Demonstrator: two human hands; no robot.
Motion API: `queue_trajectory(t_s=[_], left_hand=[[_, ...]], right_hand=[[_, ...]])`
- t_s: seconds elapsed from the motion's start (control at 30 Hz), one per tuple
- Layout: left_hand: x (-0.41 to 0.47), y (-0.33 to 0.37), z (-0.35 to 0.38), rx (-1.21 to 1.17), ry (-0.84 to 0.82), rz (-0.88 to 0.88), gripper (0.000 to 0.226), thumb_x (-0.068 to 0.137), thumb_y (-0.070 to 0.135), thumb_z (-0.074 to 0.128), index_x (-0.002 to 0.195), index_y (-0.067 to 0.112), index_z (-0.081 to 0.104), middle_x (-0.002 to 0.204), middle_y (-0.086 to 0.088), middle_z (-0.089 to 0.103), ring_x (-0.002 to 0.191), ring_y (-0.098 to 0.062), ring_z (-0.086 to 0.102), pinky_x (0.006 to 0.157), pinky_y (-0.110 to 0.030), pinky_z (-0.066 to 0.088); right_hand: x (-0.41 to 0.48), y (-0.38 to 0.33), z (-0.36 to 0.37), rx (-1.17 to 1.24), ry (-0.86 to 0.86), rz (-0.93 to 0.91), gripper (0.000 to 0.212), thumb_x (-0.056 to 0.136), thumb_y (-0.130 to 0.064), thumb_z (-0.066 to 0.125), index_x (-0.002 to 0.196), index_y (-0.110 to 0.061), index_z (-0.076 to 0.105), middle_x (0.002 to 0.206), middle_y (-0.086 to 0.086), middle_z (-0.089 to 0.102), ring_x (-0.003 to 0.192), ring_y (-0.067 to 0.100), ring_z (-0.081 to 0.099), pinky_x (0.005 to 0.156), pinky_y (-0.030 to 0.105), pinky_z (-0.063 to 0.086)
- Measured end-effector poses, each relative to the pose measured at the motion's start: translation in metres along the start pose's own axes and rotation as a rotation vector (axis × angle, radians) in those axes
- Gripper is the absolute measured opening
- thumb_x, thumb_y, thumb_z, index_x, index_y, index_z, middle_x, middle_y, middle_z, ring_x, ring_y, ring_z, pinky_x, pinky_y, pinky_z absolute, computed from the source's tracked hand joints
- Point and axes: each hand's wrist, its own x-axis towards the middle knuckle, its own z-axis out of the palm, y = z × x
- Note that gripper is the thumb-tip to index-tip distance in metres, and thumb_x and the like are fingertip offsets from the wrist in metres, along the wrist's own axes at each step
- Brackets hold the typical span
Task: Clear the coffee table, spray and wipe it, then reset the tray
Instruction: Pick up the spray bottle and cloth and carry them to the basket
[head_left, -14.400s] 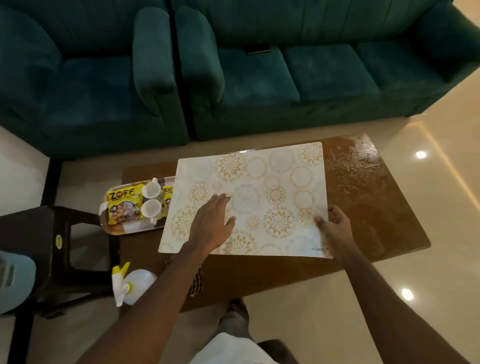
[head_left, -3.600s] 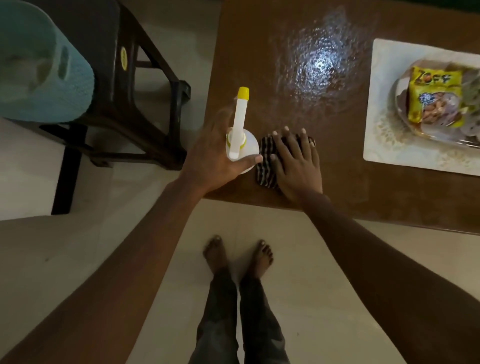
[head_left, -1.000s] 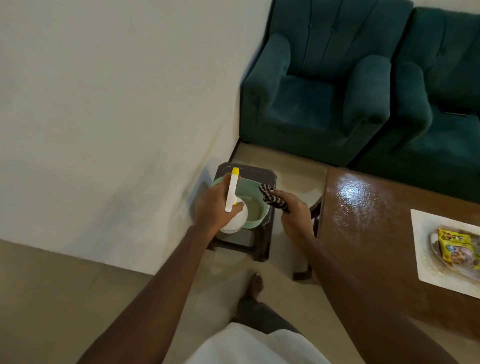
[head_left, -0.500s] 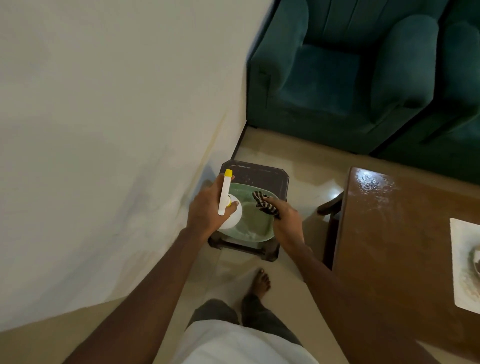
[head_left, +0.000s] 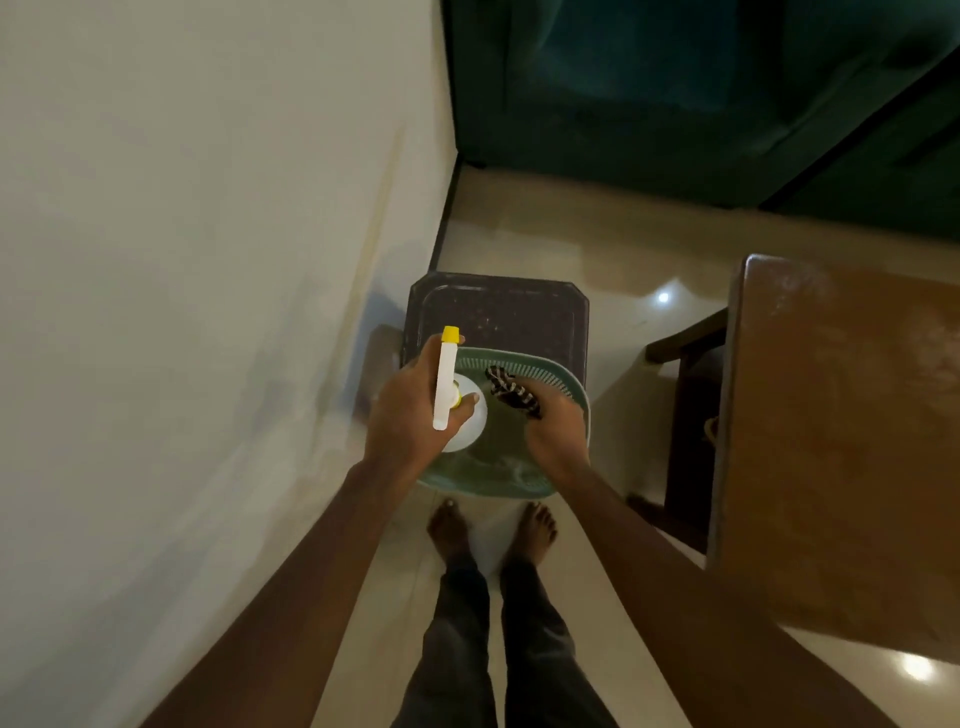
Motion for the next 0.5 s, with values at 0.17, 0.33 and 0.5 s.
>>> queue_trajectory(t_s=[0.17,0.33,0.5], left_hand=[[0.013,-0.033,0.026,-0.009,-0.056,-0.013,0.074,0.077,0.039,0.080,0.138,0.008,0.050,0.119,-0.013,0.067,0.103,-0.029,0.066,0.094,-0.037,0.052],[0.016,-0.060,0.045,-0.060,-0.063,0.036,0.070,0.076,0.032,0.083,0.133,0.005,0.053,0.116,-0.015,0.067,0.101,-0.030,0.066,0.092,-0.030,0.049],[0.008,-0.076,0.051,-0.162,-0.046,0.032,0.067,0.075,0.032,0.084,0.131,0.010,0.055,0.107,-0.010,0.069,0.094,-0.021,0.066,0.088,-0.030,0.053]], right_hand=[[0.023,0.008,0.024,-0.007,0.015,0.055,0.053,0.084,0.013,0.047,0.125,-0.014,0.066,0.122,0.006,0.067,0.116,0.022,0.058,0.094,0.028,0.045],[0.031,0.019,0.033,-0.338,0.057,-0.229,0.049,0.088,0.000,0.057,0.133,-0.019,0.060,0.134,0.005,0.060,0.123,0.027,0.054,0.103,0.043,0.044],[0.033,0.042,0.034,-0.792,-0.279,-0.256,0.066,0.091,-0.027,0.064,0.151,-0.025,0.035,0.162,0.006,0.022,0.151,0.030,0.008,0.122,0.051,0.009]])
